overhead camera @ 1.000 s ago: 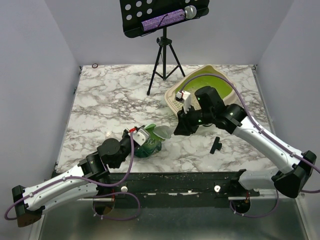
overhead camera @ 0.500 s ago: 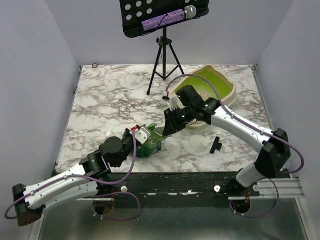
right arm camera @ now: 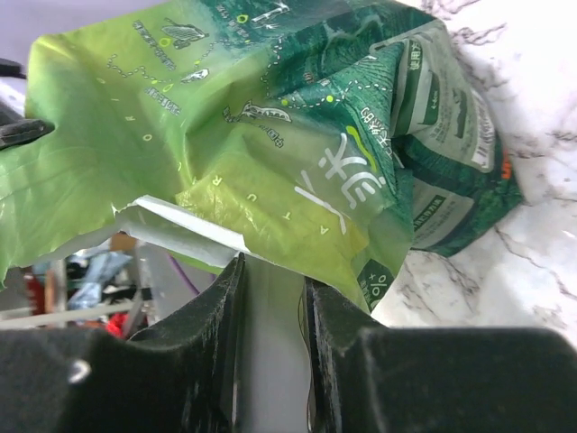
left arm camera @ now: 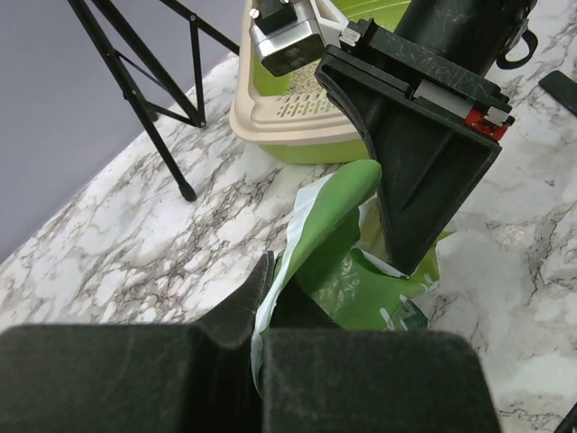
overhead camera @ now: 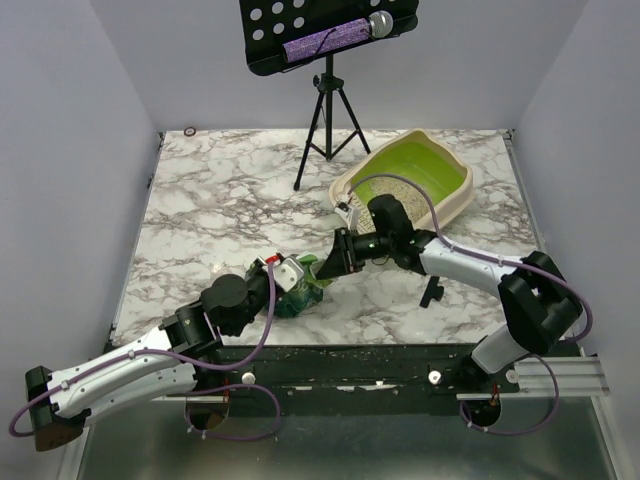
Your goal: Fill the litter box with clean litter
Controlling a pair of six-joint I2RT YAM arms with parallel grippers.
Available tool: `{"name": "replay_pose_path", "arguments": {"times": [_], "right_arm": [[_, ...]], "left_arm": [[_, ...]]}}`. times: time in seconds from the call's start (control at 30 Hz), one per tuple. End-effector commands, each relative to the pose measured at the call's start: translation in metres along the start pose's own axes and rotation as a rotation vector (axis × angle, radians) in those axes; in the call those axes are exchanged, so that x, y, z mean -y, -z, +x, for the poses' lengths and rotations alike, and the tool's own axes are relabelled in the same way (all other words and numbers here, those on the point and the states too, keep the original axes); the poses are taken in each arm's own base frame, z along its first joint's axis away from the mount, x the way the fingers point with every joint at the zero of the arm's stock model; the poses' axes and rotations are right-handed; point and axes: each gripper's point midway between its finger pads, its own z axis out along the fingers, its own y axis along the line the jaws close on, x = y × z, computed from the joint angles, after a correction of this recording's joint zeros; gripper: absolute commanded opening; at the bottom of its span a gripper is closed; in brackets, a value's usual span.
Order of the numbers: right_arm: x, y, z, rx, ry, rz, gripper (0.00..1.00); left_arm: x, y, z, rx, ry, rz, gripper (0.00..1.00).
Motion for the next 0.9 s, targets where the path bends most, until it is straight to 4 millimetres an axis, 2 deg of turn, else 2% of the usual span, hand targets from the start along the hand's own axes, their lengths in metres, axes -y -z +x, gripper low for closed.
{"name": "replay_pose_path", "arguments": {"times": [0.0, 0.57, 0.77, 0.87], "right_arm": [[-0.010, -0.005, 0.010, 0.051, -0.062, -0.170, 0.01], [-0.064, 0.025, -0.001, 0.241, -0.018, -0.455, 0.01], [-0.071, 0.036, -0.001, 0.276, -0.030, -0.480, 0.01], [-0.075, 0.048, -0.006, 0.323, -0.032, -0.494, 0.01]], "left_arm": [[-0.013, 0.003, -0.020, 0.058, 0.033, -0.048, 0.00], [-0.012, 0.004, -0.022, 0.069, 0.033, -0.039, 0.00], [-0.009, 0.005, -0.023, 0.084, 0.032, -0.022, 0.00], [-0.007, 0.006, -0.025, 0.100, 0.032, -0.008, 0.00]]}}
